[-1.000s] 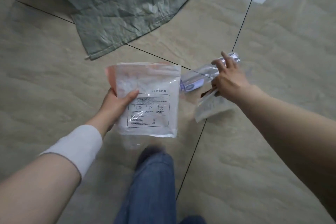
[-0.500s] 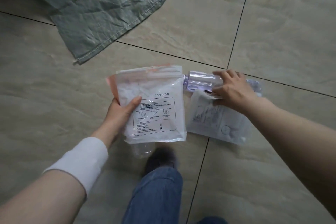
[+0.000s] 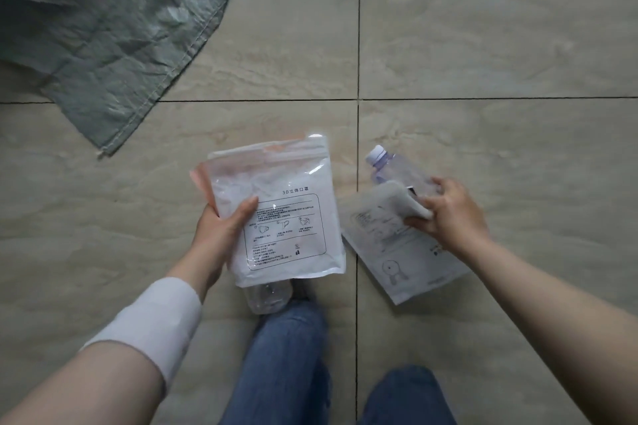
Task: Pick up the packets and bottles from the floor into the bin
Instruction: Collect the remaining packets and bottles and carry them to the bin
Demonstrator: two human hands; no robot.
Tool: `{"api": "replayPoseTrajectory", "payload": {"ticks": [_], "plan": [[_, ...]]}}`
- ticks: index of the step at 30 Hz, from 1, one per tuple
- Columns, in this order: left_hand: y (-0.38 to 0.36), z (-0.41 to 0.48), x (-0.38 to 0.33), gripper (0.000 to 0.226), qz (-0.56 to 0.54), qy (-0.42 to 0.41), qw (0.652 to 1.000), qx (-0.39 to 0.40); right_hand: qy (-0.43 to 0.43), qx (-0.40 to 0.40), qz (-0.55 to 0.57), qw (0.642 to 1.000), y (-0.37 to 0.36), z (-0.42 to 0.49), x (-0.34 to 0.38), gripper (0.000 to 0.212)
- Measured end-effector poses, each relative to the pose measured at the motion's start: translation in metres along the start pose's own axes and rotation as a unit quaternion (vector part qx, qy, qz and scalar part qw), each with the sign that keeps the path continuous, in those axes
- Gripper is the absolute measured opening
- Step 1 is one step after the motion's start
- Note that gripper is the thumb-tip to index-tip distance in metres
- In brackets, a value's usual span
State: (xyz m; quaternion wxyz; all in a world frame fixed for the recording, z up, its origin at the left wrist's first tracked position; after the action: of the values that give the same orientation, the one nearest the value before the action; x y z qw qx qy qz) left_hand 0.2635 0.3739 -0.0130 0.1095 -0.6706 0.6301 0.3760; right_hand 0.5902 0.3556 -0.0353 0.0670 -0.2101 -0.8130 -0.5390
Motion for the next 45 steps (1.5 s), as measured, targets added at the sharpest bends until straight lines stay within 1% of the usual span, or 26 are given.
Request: {"api": "replayPoseTrajectory", "payload": {"ticks": [1, 3, 5, 6, 7, 9, 10, 12, 13, 15, 19, 20, 23, 24, 26, 28, 32, 34, 35, 37, 38, 42, 45], "plan": [[-0.007, -0.009, -0.005, 0.034, 0.009, -0.005, 1.000, 0.012, -0.036, -0.006, 0.027, 0.999, 0.004, -0.014, -0.012, 0.030], [-0.023, -0.030, -0.014, 0.035, 0.027, -0.020, 0.999, 0.036, -0.124, -0.030, 0.102, 0.987, 0.018, -0.044, -0.037, 0.032], [-0.046, -0.060, -0.028, 0.031, 0.042, -0.026, 0.997, 0.062, -0.229, -0.069, 0.192, 0.952, 0.039, -0.077, -0.058, 0.039], [-0.057, -0.076, -0.036, 0.025, 0.045, -0.032, 0.996, 0.077, -0.281, -0.089, 0.245, 0.924, 0.052, -0.095, -0.067, 0.038], [-0.068, -0.092, -0.043, 0.021, 0.052, -0.040, 0.993, 0.093, -0.328, -0.108, 0.295, 0.891, 0.065, -0.114, -0.075, 0.033], [-0.089, -0.120, -0.054, 0.023, 0.066, -0.049, 0.988, 0.127, -0.398, -0.144, 0.380, 0.823, 0.088, -0.149, -0.089, 0.026], [-0.103, -0.135, -0.060, 0.032, 0.085, -0.051, 0.984, 0.151, -0.428, -0.167, 0.409, 0.788, 0.099, -0.168, -0.098, 0.026], [-0.128, -0.160, -0.069, 0.061, 0.129, -0.057, 0.972, 0.186, -0.467, -0.204, 0.446, 0.736, 0.118, -0.203, -0.113, 0.023], [-0.144, -0.175, -0.074, 0.069, 0.145, -0.065, 0.966, 0.203, -0.481, -0.221, 0.455, 0.716, 0.126, -0.221, -0.123, 0.020], [-0.176, -0.202, -0.076, 0.076, 0.182, -0.078, 0.952, 0.235, -0.511, -0.241, 0.463, 0.683, 0.136, -0.257, -0.143, 0.016], [-0.233, -0.263, -0.078, 0.075, 0.261, -0.099, 0.909, 0.310, -0.582, -0.258, 0.475, 0.607, 0.137, -0.333, -0.181, 0.020], [-0.246, -0.279, -0.076, 0.071, 0.278, -0.102, 0.897, 0.329, -0.600, -0.264, 0.476, 0.587, 0.136, -0.350, -0.188, 0.022], [-0.290, -0.327, -0.068, 0.048, 0.351, -0.135, 0.847, 0.375, -0.630, -0.288, 0.473, 0.545, 0.137, -0.395, -0.214, 0.021], [-0.303, -0.339, -0.064, 0.046, 0.372, -0.145, 0.833, 0.383, -0.636, -0.293, 0.470, 0.537, 0.139, -0.406, -0.222, 0.020], [-0.330, -0.358, -0.054, 0.051, 0.401, -0.167, 0.809, 0.396, -0.647, -0.297, 0.461, 0.530, 0.142, -0.425, -0.239, 0.019], [-0.357, -0.382, -0.044, 0.054, 0.441, -0.216, 0.777, 0.394, -0.659, -0.291, 0.458, 0.521, 0.145, -0.444, -0.259, 0.022], [-0.422, -0.425, -0.017, 0.054, 0.546, -0.272, 0.690, 0.390, -0.667, -0.287, 0.461, 0.510, 0.147, -0.469, -0.299, 0.024], [-0.461, -0.438, 0.002, 0.062, 0.595, -0.304, 0.636, 0.387, -0.679, -0.285, 0.447, 0.508, 0.139, -0.478, -0.320, 0.020], [-0.479, -0.443, 0.014, 0.069, 0.621, -0.319, 0.602, 0.387, -0.687, -0.287, 0.435, 0.507, 0.133, -0.482, -0.329, 0.018], [-0.514, -0.450, 0.038, 0.085, 0.668, -0.350, 0.525, 0.394, -0.695, -0.302, 0.406, 0.511, 0.123, -0.487, -0.351, 0.018], [-0.529, -0.451, 0.049, 0.089, 0.683, -0.362, 0.500, 0.391, -0.695, -0.303, 0.397, 0.518, 0.115, -0.489, -0.360, 0.019], [-0.585, -0.446, 0.105, 0.091, 0.697, -0.401, 0.462, 0.373, -0.698, -0.314, 0.369, 0.527, 0.073, -0.496, -0.397, 0.020], [-0.617, -0.435, 0.137, 0.093, 0.700, -0.418, 0.446, 0.369, -0.697, -0.319, 0.356, 0.534, 0.040, -0.495, -0.421, 0.019]]}}
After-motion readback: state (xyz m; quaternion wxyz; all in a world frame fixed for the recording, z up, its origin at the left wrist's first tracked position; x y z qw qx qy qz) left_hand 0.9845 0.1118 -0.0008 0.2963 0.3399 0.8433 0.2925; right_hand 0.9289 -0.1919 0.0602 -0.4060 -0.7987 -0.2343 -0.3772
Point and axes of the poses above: each hand's wrist, its own z-axis towards the middle knuckle, its own y-axis out of the back of the hand, x = y × z, the point moved 1 cm from there along z, towards the middle knuckle, and after that the axes turned 11 degrees about -x, right-handed, at the moved point
